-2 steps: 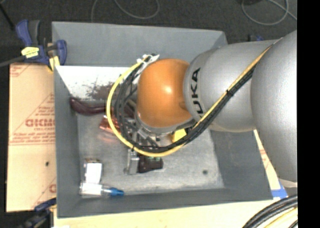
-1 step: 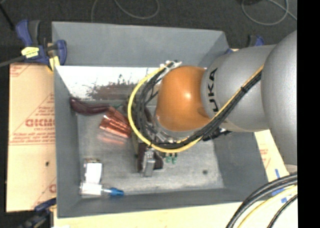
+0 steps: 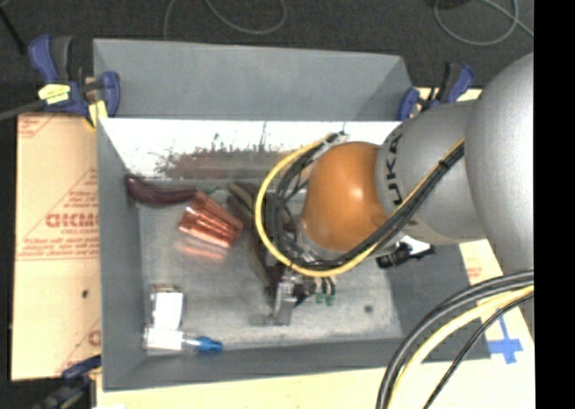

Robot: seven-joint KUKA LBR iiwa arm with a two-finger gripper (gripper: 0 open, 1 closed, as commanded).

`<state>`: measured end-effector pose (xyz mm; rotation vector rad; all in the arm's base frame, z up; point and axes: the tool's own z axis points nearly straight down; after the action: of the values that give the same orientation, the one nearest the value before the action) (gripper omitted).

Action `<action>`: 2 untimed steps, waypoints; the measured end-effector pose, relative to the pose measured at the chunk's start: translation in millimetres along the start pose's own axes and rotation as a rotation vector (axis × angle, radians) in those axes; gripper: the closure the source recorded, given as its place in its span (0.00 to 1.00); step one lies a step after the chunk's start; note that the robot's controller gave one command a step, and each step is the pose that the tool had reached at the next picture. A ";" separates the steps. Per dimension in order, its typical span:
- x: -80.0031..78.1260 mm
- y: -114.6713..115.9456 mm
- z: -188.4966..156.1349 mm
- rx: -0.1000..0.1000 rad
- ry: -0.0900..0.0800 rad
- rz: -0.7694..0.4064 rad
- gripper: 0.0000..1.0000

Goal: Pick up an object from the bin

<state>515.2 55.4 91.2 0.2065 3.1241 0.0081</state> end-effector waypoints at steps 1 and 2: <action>-7.2 -17.9 27.2 0.003 0.009 0.175 0.00; -64.2 -18.3 13.4 -0.002 -0.003 0.325 1.00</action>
Offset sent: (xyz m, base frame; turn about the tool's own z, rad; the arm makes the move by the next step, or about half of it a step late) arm 0.0600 -0.0257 -0.0139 0.3256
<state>576.6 28.9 78.4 0.7085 3.0471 0.0127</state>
